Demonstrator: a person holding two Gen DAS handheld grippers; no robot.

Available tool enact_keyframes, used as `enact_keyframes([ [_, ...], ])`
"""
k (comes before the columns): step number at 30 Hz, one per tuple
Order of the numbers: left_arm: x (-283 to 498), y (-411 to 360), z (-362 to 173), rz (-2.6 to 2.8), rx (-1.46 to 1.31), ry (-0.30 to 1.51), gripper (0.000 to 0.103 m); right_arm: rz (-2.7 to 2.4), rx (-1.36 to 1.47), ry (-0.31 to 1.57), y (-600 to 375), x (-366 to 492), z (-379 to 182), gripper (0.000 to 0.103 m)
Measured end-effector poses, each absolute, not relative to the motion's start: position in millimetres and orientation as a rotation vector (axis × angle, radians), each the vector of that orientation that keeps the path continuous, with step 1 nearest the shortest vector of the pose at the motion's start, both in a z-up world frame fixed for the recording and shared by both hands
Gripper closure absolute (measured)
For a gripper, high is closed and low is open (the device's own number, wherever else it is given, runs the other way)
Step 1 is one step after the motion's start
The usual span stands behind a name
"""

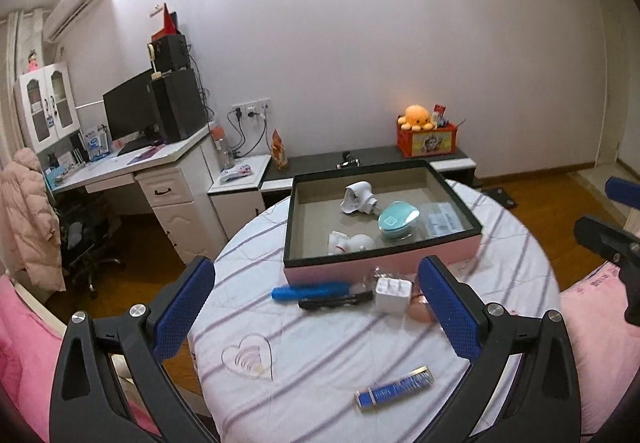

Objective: Organize rigid objects
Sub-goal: 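Withdraw both tools from the box back over the table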

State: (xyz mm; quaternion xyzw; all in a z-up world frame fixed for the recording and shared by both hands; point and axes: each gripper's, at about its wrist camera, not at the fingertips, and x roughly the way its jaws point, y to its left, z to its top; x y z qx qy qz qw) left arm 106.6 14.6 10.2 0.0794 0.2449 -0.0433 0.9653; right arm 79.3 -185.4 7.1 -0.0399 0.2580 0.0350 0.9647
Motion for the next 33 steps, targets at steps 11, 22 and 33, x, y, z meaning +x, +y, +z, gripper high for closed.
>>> enact_keyframes([
  [11,70,19,0,-0.060,0.148,0.477,0.000,0.074,-0.078,0.481,-175,32,0,0.019],
  [22,71,23,-3,-0.056,0.140,0.512,0.000,0.045,-0.053,0.489,-183,28,-1,0.018],
  [33,94,16,-51,-0.088,0.167,0.684,0.000,0.026,-0.066,0.688,-180,61,-44,0.018],
])
